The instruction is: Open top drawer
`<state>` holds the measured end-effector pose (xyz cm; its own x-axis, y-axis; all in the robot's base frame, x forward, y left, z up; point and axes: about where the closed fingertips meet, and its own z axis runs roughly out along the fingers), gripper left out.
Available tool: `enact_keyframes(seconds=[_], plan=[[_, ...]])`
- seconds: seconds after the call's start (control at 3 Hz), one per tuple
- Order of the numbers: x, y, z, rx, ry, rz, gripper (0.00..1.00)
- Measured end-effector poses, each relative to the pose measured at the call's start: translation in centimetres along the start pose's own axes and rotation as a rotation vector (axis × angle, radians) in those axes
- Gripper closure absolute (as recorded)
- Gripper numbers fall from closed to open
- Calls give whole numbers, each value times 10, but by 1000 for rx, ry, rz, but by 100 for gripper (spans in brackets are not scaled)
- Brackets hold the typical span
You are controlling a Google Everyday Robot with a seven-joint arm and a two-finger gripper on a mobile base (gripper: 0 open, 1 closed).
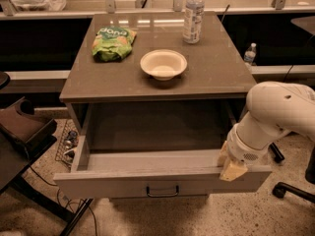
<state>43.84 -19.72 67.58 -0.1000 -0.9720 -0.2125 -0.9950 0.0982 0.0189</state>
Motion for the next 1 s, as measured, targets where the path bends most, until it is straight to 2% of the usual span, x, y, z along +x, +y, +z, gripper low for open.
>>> enact_keyframes(seconds=[0.33,0.67,1.0], plan=[[-3,-16,-26,44,58,18,5],[-10,-31,-74,127,171,26,3],[-12,-40,-92,168,227,24,26]])
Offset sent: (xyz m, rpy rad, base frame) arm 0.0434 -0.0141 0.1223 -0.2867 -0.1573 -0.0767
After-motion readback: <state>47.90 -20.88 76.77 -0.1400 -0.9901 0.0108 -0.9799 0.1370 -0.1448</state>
